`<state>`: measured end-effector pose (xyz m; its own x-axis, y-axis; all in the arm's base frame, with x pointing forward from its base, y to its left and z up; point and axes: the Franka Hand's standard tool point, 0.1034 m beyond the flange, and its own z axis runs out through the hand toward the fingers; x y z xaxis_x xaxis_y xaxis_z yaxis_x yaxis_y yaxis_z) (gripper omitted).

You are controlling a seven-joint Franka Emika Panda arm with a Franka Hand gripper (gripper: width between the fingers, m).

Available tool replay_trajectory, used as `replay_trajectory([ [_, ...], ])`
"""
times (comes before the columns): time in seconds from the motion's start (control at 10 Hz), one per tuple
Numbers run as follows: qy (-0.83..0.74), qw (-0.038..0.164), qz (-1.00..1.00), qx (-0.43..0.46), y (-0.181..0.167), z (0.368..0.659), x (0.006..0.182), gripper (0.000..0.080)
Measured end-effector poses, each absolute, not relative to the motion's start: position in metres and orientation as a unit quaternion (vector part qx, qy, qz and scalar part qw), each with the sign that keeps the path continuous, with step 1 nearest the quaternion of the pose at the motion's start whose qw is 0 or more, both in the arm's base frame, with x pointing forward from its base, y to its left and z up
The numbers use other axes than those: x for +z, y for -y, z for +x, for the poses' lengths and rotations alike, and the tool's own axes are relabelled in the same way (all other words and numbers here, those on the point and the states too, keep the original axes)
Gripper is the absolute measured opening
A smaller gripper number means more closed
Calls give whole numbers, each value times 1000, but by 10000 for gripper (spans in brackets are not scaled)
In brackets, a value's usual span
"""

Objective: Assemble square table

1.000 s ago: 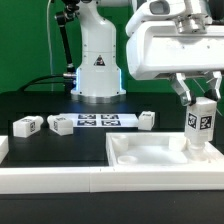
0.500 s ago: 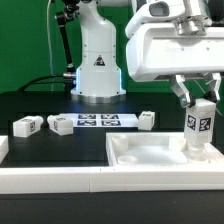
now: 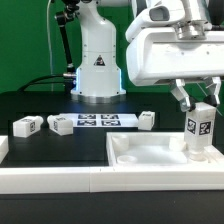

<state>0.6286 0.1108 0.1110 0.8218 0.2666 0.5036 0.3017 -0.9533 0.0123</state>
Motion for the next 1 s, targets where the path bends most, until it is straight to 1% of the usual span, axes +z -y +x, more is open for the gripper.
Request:
replay_trajectory([
  [0.3,150,35,-955,-253,-112,625,103,291],
  [0.6,150,35,-955,-253,-113,625,100,291],
  [1.0,149,29,-947,-284,-115,627,100,291],
])
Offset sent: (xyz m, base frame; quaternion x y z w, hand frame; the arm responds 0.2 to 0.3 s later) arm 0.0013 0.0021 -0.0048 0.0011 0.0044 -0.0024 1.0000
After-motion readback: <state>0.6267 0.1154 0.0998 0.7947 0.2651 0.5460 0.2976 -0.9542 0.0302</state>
